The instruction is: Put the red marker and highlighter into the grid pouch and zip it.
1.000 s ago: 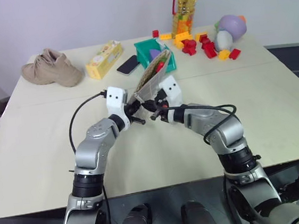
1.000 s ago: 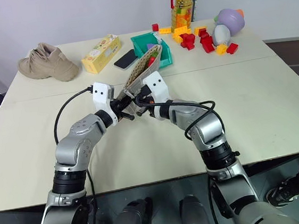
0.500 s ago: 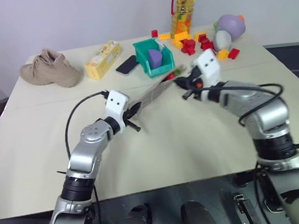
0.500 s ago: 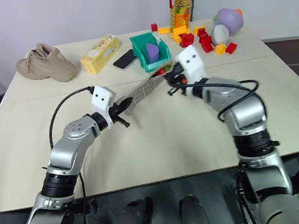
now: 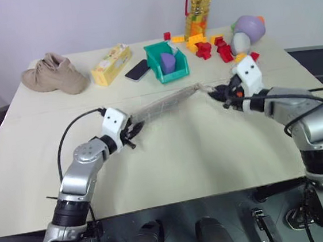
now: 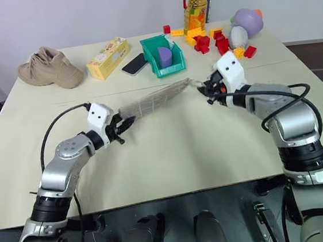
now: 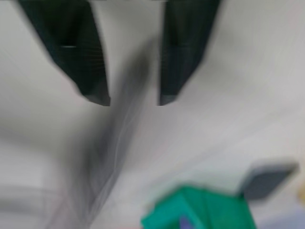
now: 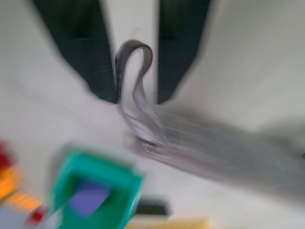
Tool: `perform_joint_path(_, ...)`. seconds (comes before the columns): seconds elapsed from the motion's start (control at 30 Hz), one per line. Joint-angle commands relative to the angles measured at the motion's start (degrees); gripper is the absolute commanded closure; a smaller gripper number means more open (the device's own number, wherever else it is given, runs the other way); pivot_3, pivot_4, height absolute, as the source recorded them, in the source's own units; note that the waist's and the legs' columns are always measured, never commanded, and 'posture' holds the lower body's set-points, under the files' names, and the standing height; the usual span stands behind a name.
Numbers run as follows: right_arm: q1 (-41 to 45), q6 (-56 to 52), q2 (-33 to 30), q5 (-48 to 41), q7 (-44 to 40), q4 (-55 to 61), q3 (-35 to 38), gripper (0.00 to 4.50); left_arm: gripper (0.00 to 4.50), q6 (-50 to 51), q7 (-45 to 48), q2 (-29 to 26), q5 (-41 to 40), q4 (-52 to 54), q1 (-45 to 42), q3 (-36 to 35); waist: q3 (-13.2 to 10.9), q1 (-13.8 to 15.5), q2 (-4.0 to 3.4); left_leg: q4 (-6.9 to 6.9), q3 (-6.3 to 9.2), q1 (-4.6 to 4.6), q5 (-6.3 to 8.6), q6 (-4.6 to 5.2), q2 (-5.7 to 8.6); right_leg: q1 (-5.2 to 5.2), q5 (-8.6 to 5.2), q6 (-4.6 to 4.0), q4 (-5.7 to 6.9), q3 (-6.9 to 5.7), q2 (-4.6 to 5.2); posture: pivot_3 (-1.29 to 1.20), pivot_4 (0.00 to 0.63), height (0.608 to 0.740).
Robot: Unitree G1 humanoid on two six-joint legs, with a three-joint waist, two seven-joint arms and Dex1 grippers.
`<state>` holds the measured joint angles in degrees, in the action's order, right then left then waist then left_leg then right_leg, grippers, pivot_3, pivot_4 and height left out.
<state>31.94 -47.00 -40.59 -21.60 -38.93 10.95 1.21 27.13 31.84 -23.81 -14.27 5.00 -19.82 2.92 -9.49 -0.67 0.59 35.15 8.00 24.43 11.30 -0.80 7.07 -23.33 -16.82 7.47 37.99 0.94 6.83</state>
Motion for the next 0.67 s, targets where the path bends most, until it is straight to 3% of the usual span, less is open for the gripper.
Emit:
perform_joint_path(0.03,-2.8,2.7,-1.8,-1.2,-2.9,3.9,2.0,1.04,0.51,0.8,-0.1,-1.4,-0.9,4.0,1.5,-2.6,0.0,0.1,0.01,0.01,0.0,0.0,0.0,0.01,0.0,0.02,0.0,0.0,0.0,-0.01,0.01,0.0,0.15,0.74)
perform_joint_path(0.07,-4.9,4.0,-2.3,-1.2,-4.0,4.5,2.4,0.54,0.03,1.0,0.2,-1.9,-1.1,4.7,2.9,-3.1,0.0,0.1,0.01,0.01,0.0,0.0,0.01,0.02,0.0,0.03,0.0,0.0,0.0,-0.01,0.02,0.0,0.15,0.74)
perform_joint_path(0.3,-16.8,13.2,-3.3,-1.9,-7.8,4.3,7.8,0.54,0.03,1.2,-1.9,-2.7,-2.8,10.4,13.7,-9.4,0.0,0.0,0.0,0.0,-0.01,-0.01,0.04,0.06,0.0,0.05,0.0,0.0,-0.06,0.0,0.03,0.0,0.15,0.74)
perform_joint_path(0.67,-20.5,18.9,0.9,-2.1,-5.7,-1.3,11.4,0.54,0.03,-0.6,-3.8,-2.7,-3.2,12.5,20.8,-14.3,0.0,0.4,0.0,0.01,-0.01,-0.04,0.07,0.08,-0.01,0.13,0.0,-0.02,-0.09,-0.01,0.04,0.0,0.15,0.74)
